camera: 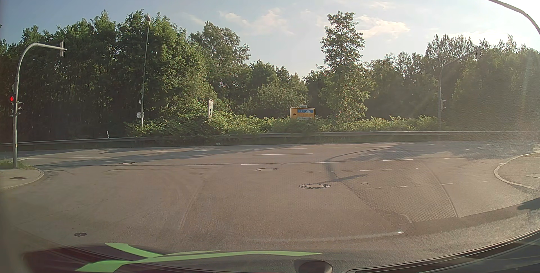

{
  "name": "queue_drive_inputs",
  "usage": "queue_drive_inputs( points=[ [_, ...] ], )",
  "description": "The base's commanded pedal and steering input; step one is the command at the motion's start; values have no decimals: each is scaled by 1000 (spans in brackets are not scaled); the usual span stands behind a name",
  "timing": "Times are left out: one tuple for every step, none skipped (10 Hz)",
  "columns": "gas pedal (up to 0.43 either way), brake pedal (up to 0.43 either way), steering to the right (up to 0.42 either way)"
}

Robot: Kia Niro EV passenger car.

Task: Follow the waypoints while adhering to traffic rules and regulations

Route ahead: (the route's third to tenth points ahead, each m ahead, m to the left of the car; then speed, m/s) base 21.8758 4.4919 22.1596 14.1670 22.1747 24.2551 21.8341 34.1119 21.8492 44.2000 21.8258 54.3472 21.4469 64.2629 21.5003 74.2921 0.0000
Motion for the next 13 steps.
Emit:
queue_drive_inputs(
  points=[
    [0, 360, -21],
    [0, 360, -22],
    [0, 360, -21],
    [0, 366, -21],
    [0, 366, -22],
    [0, 366, -21],
    [0, 372, -21],
    [0, 372, -22],
    [0, 372, -21],
    [0, 372, -22],
    [0, 372, -22],
    [0, 378, -22],
    [0, 378, -22]
  ],
)
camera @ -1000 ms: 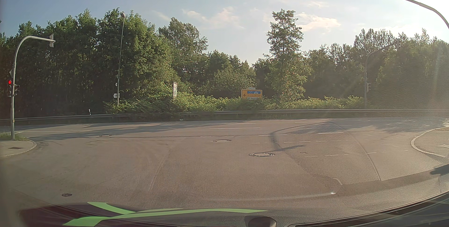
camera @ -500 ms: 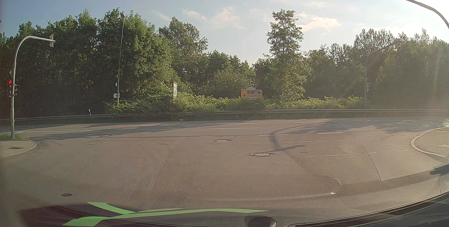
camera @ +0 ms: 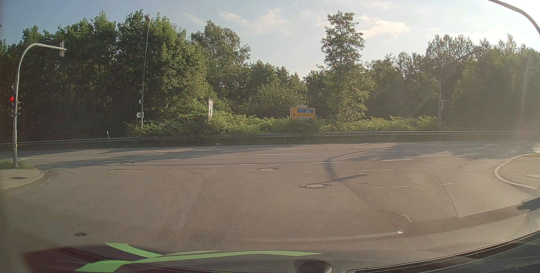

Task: Follow the waypoints while adhering to traffic rules and regulations

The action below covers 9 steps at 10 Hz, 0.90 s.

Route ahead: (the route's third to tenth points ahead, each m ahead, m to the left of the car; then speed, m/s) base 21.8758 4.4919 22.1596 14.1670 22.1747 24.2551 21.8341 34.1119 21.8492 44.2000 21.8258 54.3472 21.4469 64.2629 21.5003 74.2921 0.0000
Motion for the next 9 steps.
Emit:
queue_drive_inputs(
  points=[
    [0, 378, -21],
    [0, 378, -21],
    [0, 378, -21],
    [0, 378, -21],
    [0, 378, -21],
    [0, 384, -21],
    [0, 384, -21],
    [0, 384, -22],
    [0, 384, -21]
  ],
)
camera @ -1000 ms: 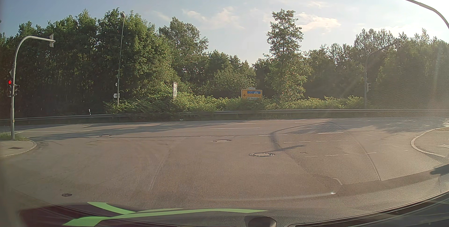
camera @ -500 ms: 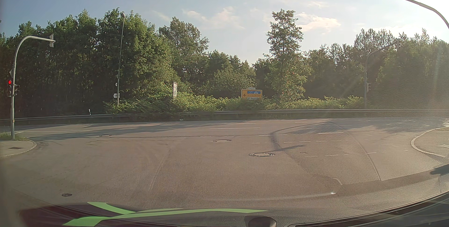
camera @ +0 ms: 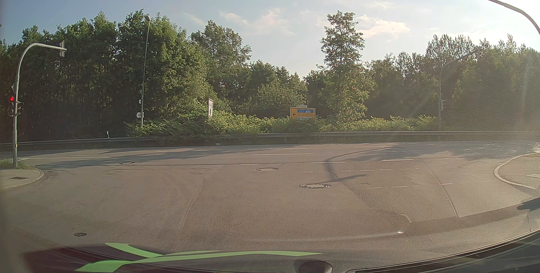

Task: Follow the waypoints while adhering to traffic rules and regulations

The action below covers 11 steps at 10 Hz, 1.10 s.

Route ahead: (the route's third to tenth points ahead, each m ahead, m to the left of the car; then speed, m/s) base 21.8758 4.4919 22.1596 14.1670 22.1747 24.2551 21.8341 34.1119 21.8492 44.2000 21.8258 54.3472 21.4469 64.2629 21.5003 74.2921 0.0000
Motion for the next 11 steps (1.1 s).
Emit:
queue_drive_inputs(
  points=[
    [0, 384, -21],
    [0, 384, -21],
    [0, 384, -22],
    [0, 384, -22],
    [0, 384, -22],
    [0, 384, -21],
    [0, 384, -21],
    [0, 384, -21],
    [0, 390, -22],
    [0, 390, -22],
    [0, 390, -21]
  ],
)
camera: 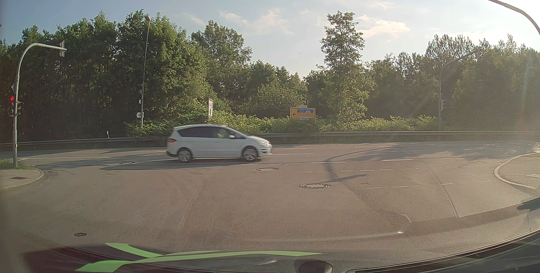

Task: Follow the waypoints while adhering to traffic rules and regulations

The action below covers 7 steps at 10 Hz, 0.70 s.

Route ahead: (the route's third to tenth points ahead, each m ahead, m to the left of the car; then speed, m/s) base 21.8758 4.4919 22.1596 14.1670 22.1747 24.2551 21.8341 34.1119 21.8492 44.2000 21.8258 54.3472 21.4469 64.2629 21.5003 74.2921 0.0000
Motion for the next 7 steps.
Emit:
queue_drive_inputs(
  points=[
    [0, 396, -21],
    [0, 396, -22],
    [0, 396, -21],
    [0, 396, -22],
    [0, 402, -22],
    [0, 409, -21],
    [0, 415, -21]
  ],
)
